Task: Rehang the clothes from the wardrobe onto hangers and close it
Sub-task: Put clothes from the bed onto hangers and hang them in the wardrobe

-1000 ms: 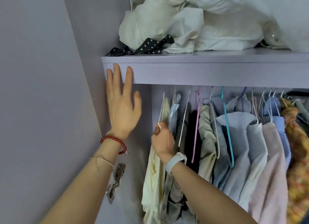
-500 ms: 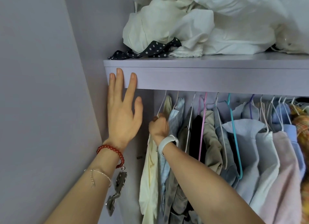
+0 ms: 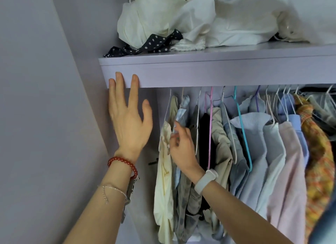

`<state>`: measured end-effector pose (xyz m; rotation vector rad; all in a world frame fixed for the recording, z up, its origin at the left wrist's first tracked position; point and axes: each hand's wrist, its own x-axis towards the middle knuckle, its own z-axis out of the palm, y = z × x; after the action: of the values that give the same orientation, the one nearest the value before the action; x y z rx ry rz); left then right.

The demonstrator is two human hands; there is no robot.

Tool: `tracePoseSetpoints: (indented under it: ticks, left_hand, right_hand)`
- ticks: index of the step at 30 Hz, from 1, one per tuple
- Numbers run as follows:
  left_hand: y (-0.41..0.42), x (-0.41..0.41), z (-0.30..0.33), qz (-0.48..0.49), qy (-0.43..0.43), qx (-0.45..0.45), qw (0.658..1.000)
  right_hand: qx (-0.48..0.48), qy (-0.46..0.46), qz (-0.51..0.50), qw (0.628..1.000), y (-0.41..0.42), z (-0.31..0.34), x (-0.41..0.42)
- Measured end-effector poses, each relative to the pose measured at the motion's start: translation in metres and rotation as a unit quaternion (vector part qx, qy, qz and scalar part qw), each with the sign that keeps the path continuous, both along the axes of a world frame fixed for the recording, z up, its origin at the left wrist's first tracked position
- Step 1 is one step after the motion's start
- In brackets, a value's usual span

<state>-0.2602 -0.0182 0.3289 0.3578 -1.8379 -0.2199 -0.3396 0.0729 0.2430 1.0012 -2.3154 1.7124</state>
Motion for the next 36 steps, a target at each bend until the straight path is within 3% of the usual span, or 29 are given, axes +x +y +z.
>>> tracePoseSetpoints:
  ticks: [2, 6, 12, 16, 22, 30, 33, 36]
  left_hand:
    - [0.018, -0.003, -0.019, -0.016, -0.014, 0.025, 0.999]
    - [0.073, -0.005, -0.072, -0.104, -0.144, 0.008, 0.984]
    - [0.18, -0.023, -0.091, -0.219, -0.263, -0.063, 0.937]
    - [0.29, -0.034, -0.109, -0.317, -0.303, -0.138, 0.888]
    - [0.486, -0.008, -0.179, -0.442, -0.432, -0.21, 0.757]
    - [0.726, 0.099, -0.229, -0.708, -0.417, -0.287, 0.492]
    - [0.798, 0.125, -0.239, -0.743, -0.411, -0.294, 0.44]
    - [0.87, 0.131, -0.245, -0.744, -0.408, -0.312, 0.427]
  right_hand:
    - [-0.004, 0.077, -0.016, 0.997, 0.035, -0.002, 0.005]
    - [0.037, 0.172, -0.098, 0.98, 0.118, -0.01, 0.014]
    - [0.151, 0.181, -0.253, 0.938, 0.275, -0.042, 0.026]
    - [0.224, 0.155, -0.354, 0.895, 0.398, -0.065, 0.066]
    - [0.312, 0.036, -0.479, 0.82, 0.586, -0.111, 0.175]
    - [0.294, -0.114, -0.653, 0.689, 0.76, -0.139, 0.329]
    - [0.27, -0.145, -0.714, 0.629, 0.802, -0.146, 0.366]
    - [0.254, -0.189, -0.761, 0.566, 0.841, -0.152, 0.389]
